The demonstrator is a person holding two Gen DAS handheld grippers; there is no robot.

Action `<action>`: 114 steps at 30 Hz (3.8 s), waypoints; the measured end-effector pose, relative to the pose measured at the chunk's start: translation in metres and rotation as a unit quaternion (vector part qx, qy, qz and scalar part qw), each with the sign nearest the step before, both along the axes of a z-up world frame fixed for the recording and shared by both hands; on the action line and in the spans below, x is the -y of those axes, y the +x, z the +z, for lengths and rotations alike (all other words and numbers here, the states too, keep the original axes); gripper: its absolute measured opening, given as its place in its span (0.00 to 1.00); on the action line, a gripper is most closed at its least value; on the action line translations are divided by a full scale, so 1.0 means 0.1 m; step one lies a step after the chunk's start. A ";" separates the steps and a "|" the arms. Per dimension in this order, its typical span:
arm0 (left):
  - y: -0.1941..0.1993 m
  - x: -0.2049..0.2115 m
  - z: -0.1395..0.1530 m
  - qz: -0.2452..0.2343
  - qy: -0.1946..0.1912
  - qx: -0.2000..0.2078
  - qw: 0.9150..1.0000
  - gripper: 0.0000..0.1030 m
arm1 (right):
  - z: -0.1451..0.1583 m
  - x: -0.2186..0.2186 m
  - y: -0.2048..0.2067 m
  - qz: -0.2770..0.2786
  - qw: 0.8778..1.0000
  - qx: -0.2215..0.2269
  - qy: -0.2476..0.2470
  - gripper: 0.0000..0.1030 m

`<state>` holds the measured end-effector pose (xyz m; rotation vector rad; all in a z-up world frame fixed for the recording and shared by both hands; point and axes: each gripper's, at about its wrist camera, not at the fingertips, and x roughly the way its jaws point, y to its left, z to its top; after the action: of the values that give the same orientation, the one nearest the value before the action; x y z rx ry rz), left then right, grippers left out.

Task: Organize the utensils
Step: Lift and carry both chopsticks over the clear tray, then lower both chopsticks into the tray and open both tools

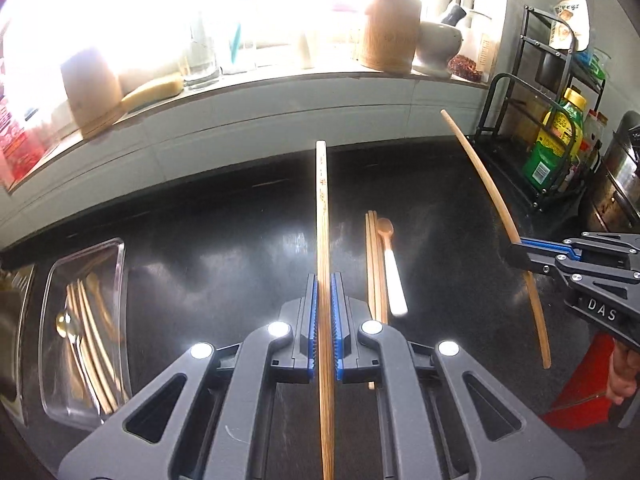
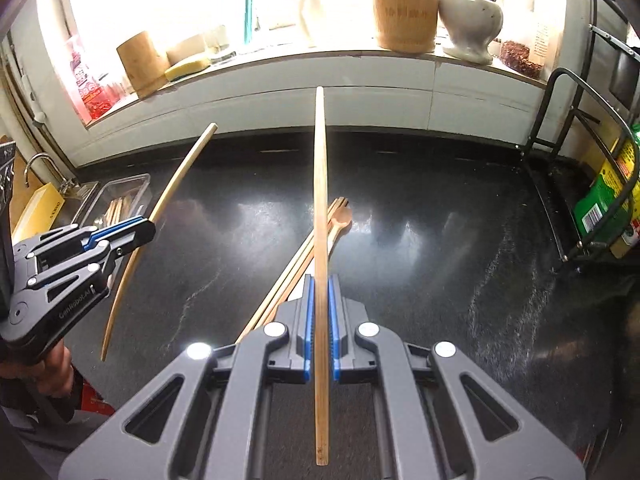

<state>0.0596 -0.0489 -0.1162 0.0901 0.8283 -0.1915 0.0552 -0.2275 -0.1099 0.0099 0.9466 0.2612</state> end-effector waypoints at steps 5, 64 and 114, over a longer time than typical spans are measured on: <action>-0.20 -0.06 0.05 0.012 -0.004 0.006 1.000 0.06 | 0.06 -0.01 -0.21 -0.003 1.000 0.006 -0.003 0.07; -0.62 -3.24 -0.15 0.280 -0.007 -0.026 0.960 0.06 | -0.09 -3.72 0.43 0.249 0.968 -0.019 0.018 0.07; 0.12 -3.86 -0.61 0.319 -0.129 -0.063 0.937 0.89 | -0.58 -3.99 1.53 0.185 0.961 -0.175 0.106 0.54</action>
<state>0.0716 0.3373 -0.1769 -0.4409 0.9132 0.3109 0.2086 0.1716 -0.1677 0.0787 1.2669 0.7259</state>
